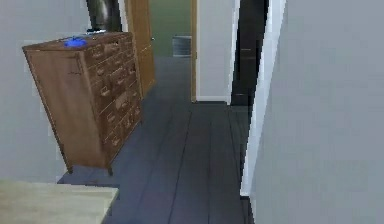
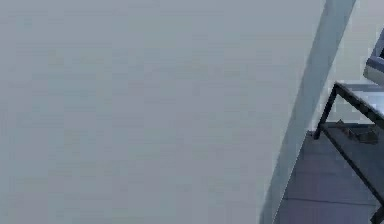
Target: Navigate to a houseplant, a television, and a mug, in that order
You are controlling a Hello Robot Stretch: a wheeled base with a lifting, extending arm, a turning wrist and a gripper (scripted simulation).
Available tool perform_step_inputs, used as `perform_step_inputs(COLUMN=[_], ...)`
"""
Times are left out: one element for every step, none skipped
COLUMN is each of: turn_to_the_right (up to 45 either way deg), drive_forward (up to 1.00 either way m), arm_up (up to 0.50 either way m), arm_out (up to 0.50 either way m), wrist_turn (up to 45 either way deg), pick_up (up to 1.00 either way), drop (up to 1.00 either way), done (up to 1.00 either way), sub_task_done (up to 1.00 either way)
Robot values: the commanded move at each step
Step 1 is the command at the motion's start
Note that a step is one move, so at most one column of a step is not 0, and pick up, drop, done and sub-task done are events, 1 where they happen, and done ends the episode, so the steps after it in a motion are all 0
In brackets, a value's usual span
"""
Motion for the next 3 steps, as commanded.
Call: perform_step_inputs(turn_to_the_right=[-3.0, 0.0, 0.0], drive_forward=[0.0, 1.0, 1.0], arm_up=[0.0, 0.0, 0.0], arm_out=[0.0, 0.0, 0.0], wrist_turn=[0.0, 0.0, 0.0], pick_up=[0.0, 0.0, 0.0], drop=[0.0, 0.0, 0.0], done=[0.0, 0.0, 0.0], sub_task_done=[0.0, 0.0, 0.0])
